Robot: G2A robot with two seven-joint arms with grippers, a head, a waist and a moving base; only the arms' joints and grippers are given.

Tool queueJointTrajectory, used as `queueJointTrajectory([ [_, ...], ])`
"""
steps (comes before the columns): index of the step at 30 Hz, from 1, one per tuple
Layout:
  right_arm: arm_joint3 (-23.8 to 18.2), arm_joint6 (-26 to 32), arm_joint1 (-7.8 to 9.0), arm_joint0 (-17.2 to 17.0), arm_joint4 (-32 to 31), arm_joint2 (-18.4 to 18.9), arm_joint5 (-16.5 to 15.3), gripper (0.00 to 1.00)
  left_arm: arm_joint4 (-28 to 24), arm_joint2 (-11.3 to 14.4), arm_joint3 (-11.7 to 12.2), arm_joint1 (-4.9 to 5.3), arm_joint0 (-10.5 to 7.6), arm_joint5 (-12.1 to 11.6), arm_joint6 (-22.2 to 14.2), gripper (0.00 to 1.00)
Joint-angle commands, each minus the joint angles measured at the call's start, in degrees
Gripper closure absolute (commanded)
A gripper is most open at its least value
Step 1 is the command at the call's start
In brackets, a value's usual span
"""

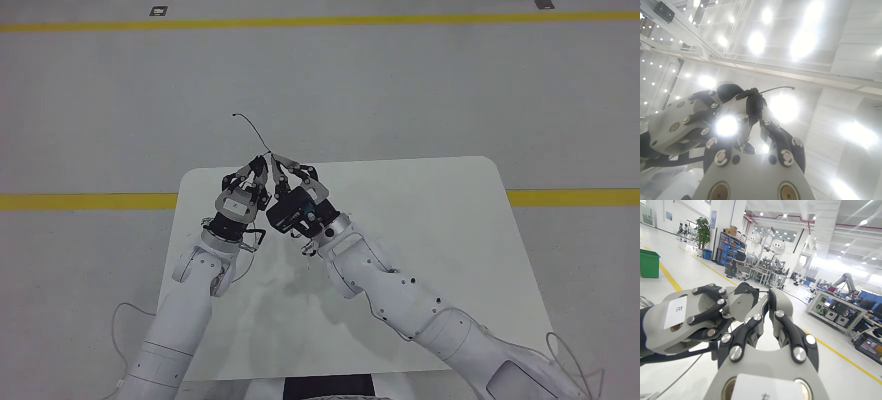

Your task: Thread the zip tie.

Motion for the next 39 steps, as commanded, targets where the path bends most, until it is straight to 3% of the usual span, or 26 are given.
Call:
queueJointTrajectory([
  [1, 0.0, 0.0, 0.05, 0.0, 0.0, -0.1, 0.1, 1.0, 0.0, 0.0, 0.0, 0.0, 0.0, 0.0, 0.0, 1.0],
  [31, -1.5, 2.3, 2.89, 0.3, 0.0, -2.5, 2.4, 1.0, 0.0, 0.0, 0.0, 0.0, 0.0, 0.0, 0.0, 1.0],
  [32, -1.7, 2.3, 2.96, 0.3, 0.0, -2.4, 2.4, 0.8, 0.0, 0.0, 0.0, 0.0, 0.0, 0.0, 0.0, 1.0],
  [33, -2.0, 2.3, 3.03, 0.3, 0.0, -2.4, 2.4, 0.71, 0.0, 0.0, 0.0, 0.0, 0.0, 0.0, 0.0, 1.0],
  [36, -2.3, 2.4, 3.13, 0.5, 0.0, -2.5, 2.4, 0.68, 0.0, 0.0, 0.0, 0.0, 0.0, 0.0, 0.0, 1.0],
  [39, -2.4, 2.4, 3.12, 0.7, 0.0, -2.7, 2.4, 0.73, 0.0, 0.0, 0.0, 0.0, 0.0, 0.0, 0.0, 1.0],
])
